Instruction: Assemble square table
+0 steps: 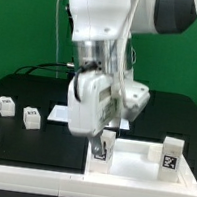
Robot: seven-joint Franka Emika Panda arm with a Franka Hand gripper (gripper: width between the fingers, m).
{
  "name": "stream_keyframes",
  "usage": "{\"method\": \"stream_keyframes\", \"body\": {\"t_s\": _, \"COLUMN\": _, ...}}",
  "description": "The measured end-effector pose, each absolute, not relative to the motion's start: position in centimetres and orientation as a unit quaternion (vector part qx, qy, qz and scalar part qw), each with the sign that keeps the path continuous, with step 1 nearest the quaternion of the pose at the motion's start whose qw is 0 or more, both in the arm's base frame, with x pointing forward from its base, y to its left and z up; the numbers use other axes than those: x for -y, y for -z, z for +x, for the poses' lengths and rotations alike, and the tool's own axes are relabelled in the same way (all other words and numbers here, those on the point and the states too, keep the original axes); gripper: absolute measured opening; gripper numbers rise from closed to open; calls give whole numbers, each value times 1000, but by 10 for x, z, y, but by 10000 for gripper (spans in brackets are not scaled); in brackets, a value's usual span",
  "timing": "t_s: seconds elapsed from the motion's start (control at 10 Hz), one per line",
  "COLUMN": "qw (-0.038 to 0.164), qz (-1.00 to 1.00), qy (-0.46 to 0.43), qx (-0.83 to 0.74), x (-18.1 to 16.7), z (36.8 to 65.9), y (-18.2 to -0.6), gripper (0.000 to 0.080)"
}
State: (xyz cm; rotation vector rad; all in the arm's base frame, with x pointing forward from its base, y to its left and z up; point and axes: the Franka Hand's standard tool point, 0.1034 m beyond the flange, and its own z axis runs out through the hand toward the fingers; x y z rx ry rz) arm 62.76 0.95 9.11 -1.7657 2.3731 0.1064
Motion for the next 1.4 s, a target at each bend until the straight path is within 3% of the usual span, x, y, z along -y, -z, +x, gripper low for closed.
{"method": "stream_keyframes", "body": {"t_s": 0.1, "qw": 94, "qz": -597, "qy": -35, "qx": -796, "x": -10, "z": 624, "y": -99, "gripper": 644}}
{"method": "stream_keyframes", "body": {"t_s": 0.8, "qw": 88, "qz": -605, "qy": -39, "qx": -791, "x": -12, "z": 622, "y": -91, "gripper": 649}}
{"method": "stream_keyframes", "body": {"t_s": 1.1, "qw": 70, "qz": -670, "qy": -76, "qx": -735, "x": -41, "z": 608, "y": -92, "gripper": 649}}
{"method": "stream_keyframes", "body": {"t_s": 1.4, "qw": 64, "qz": -694, "qy": -85, "qx": -712, "x": -48, "z": 599, "y": -84, "gripper": 649}}
